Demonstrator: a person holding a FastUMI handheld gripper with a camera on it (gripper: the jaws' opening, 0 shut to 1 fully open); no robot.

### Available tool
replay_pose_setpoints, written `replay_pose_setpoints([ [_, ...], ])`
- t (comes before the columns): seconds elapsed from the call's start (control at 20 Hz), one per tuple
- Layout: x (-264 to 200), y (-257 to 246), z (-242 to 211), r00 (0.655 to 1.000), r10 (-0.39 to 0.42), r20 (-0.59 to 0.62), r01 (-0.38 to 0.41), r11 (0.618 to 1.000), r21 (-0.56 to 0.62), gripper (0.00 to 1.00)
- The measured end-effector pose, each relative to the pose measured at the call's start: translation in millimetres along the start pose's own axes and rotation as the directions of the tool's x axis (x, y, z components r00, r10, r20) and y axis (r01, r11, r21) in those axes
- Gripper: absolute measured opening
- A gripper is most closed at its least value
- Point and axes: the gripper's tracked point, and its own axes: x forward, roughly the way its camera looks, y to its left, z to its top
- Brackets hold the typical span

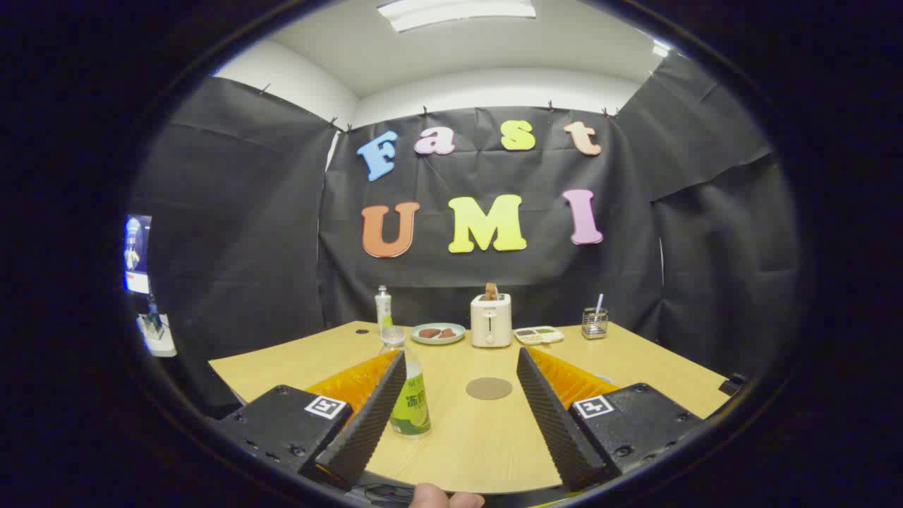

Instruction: Take the bottle from table, then pour the juice into the cup, finally place the bottle on the coaster

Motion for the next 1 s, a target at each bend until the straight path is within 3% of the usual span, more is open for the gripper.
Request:
replay_pose_setpoints([
  [1.0,1,19,-3,1.0,-0.002,-0.008,0.002,0.999,-0.048,1.0],
])
